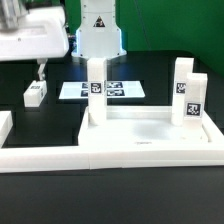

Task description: Assemble desk

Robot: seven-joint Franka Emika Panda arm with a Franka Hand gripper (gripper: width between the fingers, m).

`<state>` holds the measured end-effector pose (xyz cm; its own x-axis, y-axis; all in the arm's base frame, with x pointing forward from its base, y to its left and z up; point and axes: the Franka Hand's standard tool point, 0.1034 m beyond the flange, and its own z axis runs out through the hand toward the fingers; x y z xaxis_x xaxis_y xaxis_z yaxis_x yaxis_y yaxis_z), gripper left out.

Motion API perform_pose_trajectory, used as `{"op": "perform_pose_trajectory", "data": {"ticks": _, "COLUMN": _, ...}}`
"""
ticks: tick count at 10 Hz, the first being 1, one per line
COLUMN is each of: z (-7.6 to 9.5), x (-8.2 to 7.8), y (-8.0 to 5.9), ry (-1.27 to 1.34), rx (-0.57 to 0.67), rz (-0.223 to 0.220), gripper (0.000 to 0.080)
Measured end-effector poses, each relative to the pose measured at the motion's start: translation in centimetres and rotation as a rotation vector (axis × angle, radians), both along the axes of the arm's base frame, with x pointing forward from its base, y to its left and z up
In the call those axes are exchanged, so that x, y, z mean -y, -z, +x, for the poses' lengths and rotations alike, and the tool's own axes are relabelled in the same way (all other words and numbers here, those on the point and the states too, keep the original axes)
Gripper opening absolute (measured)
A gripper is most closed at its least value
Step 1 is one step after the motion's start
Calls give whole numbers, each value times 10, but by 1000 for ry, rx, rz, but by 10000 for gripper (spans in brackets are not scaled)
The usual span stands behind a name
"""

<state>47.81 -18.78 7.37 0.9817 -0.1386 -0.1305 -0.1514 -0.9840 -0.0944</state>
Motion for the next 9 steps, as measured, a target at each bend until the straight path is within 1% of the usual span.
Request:
{"op": "perform_pose_trajectory", "data": {"ticks": 1, "z": -7, "x": -11, "y": -3, "ry": 30, "rx": -93, "rz": 29, "gripper": 649}}
{"op": "perform_pose_trajectory", "data": {"ticks": 2, "z": -7, "x": -20, "y": -3, "ry": 25, "rx": -115, "rz": 33, "gripper": 649}}
{"op": "perform_pose_trajectory", "data": {"ticks": 3, "z": -9, "x": -21, "y": -2, "ry": 24, "rx": -156, "rz": 55, "gripper": 649}}
{"op": "perform_pose_trajectory", "data": {"ticks": 4, "z": -11, "x": -22, "y": -2, "ry": 21, "rx": -224, "rz": 77, "gripper": 649}}
{"op": "perform_pose_trajectory", "data": {"ticks": 5, "z": -10, "x": -24, "y": 0, "ry": 14, "rx": -266, "rz": 94, "gripper": 649}}
{"op": "perform_pose_trajectory", "data": {"ticks": 6, "z": -15, "x": -25, "y": 1, "ry": 3, "rx": -341, "rz": 118, "gripper": 649}}
{"op": "perform_pose_trajectory", "data": {"ticks": 7, "z": -27, "x": -18, "y": 6, "ry": -1, "rx": -460, "rz": 149, "gripper": 649}}
{"op": "perform_pose_trajectory", "data": {"ticks": 8, "z": -33, "x": -13, "y": 14, "ry": -10, "rx": -557, "rz": 161, "gripper": 649}}
{"op": "perform_pose_trajectory", "data": {"ticks": 9, "z": -35, "x": -15, "y": 17, "ry": -27, "rx": -638, "rz": 169, "gripper": 649}}
